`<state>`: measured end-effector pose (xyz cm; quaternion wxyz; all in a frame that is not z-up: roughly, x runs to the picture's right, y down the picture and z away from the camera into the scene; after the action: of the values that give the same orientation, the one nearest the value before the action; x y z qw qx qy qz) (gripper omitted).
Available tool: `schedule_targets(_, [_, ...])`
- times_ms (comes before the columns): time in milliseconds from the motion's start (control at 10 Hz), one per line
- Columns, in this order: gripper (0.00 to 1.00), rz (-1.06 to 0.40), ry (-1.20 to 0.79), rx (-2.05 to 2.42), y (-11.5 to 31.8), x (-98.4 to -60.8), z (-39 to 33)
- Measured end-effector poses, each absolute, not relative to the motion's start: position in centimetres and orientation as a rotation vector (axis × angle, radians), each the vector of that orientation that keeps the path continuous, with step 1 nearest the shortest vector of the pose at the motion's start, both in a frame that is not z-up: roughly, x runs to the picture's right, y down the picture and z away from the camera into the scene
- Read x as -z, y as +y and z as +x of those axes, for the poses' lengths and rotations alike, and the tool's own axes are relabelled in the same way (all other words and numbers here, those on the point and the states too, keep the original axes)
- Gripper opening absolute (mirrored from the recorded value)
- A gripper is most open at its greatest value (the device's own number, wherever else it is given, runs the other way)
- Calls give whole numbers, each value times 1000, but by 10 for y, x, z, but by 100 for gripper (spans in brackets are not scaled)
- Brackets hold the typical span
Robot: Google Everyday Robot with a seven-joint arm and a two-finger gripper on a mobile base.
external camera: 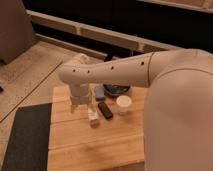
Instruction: Place the white sponge in the ceramic bowl
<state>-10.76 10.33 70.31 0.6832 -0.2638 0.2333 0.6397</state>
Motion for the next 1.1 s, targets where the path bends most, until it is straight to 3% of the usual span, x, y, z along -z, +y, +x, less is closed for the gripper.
schedule_targets(900, [65,-589,521,-1433,103,-703,-108])
schedule_targets(1100, [65,-566,449,-1474,81,-714,-117])
